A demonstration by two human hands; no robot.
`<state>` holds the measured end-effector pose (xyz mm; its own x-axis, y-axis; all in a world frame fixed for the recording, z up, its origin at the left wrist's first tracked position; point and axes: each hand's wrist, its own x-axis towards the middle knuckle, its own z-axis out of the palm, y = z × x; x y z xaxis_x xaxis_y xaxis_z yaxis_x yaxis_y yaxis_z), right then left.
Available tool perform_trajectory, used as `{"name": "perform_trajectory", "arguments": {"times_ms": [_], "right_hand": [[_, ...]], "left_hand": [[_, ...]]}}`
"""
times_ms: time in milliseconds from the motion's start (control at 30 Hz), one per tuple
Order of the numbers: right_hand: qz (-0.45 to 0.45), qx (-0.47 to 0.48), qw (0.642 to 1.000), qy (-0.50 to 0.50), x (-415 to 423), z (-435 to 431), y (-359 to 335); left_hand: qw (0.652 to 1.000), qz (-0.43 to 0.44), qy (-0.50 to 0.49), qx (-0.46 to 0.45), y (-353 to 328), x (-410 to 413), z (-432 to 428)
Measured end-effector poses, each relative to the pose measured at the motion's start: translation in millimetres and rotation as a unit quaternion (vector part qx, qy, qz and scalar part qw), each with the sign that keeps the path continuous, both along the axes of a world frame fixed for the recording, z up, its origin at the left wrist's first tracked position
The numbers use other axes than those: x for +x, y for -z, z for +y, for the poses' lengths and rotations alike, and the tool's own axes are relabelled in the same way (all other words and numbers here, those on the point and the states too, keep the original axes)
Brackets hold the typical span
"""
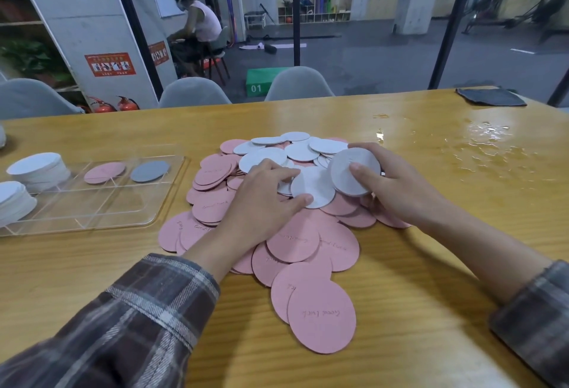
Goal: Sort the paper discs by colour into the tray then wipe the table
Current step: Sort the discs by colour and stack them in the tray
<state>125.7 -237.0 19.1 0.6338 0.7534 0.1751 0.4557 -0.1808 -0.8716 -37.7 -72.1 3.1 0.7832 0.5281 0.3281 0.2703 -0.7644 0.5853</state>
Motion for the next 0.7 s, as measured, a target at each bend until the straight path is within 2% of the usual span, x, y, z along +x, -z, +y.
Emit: {"name": "perform_trajectory", "arguments": {"times_ms": [200,333,700], "right_hand": [[-0.041,0.010,0.999,0.023,4,-1,0],[-0.053,0.005,0.999,0.009,4,0,1],[0.032,0.015,0.999,-0.036,-9,0,-6]], "left_hand": [[0.992,-0.083,0.008,-0.090,-3,-3,-2],[0.945,-0.151,0.083,-0.277,-15,-7,-4],[0.933,-0.195,0.070,-0.295,-17,-5,-9]]}}
